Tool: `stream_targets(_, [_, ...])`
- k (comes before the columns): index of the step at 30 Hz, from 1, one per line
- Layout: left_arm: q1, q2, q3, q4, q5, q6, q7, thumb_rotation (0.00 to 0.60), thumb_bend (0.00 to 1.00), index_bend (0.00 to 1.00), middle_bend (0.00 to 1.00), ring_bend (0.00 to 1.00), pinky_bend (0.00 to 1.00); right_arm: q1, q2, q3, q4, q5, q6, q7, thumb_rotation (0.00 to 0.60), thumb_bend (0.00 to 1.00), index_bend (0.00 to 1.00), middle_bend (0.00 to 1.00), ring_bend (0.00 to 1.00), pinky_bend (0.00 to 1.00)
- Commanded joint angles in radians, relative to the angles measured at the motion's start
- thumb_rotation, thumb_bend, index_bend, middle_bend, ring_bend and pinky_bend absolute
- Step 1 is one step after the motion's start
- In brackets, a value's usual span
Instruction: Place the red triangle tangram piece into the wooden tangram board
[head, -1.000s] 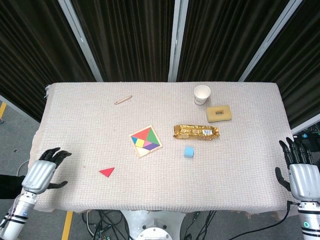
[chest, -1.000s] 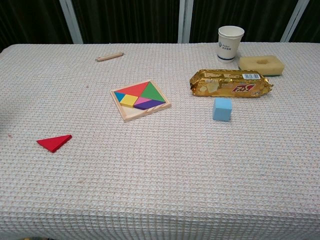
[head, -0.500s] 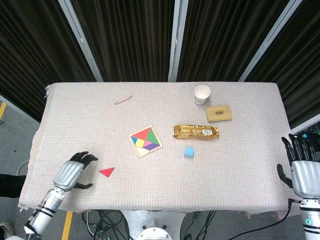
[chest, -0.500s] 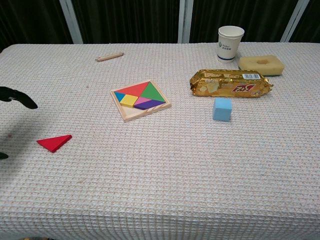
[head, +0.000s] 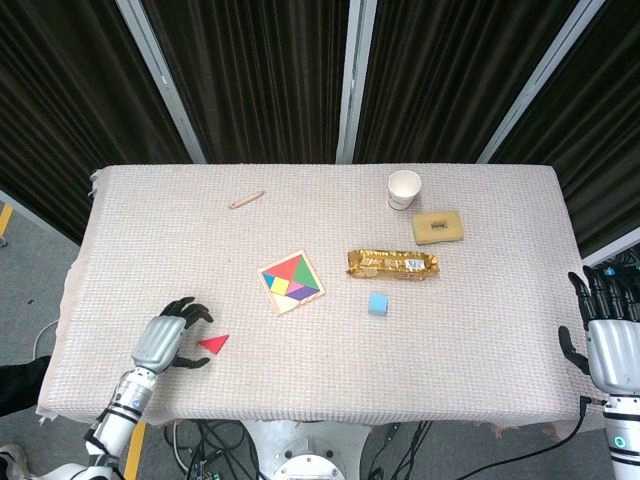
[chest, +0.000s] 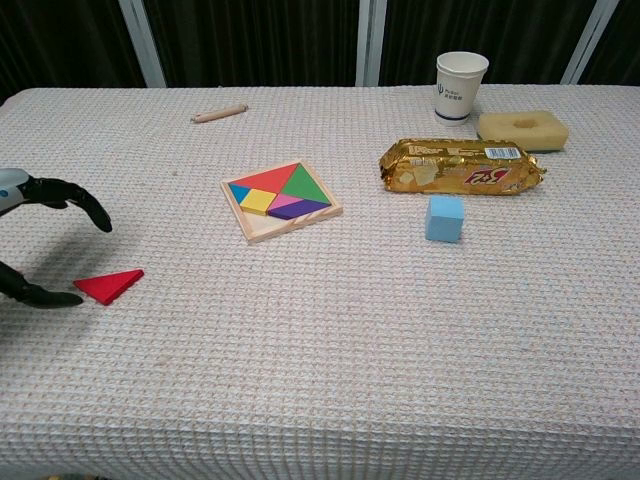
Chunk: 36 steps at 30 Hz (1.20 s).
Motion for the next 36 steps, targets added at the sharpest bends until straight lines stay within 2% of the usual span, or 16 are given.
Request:
stream_targets(1, [0.003,-0.027,-0.010,-0.007,-0.060,0.004,0.053,0.600,0.01,0.36,0.25,0.10,0.13,-0.001,0.002,0.000,0.002,0.002,0.001,0.002,0.600,0.33,0.00,0.00,0.00,0.00])
stream_targets(13, [0.003,-0.083,-0.022,-0.031,-0.132,0.037,0.136,0.600,0.00,0.36,0.25,0.10,0.09,0.001,-0.004,-0.002,0.010,0.003,-0.006,0.007,0.600,0.34,0.00,0.00,0.00,0.00])
stream_targets(24, [0.000,-0.113,-0.022,-0.012,-0.165,0.042,0.147,0.600,0.00,0.42,0.25,0.10,0.10,-0.002,-0.004,-0.003,0.014,0.009,-0.005,0.010,0.600,0.34,0.00,0.00,0.00,0.00])
stream_targets(36, [-0.005,-0.116,-0.019,-0.005,-0.178,0.043,0.162,0.600,0.04,0.43,0.25,0.10,0.10,-0.002,-0.003,-0.005,0.018,0.011,-0.009,0.014,0.600,0.34,0.00,0.00,0.00,0.00])
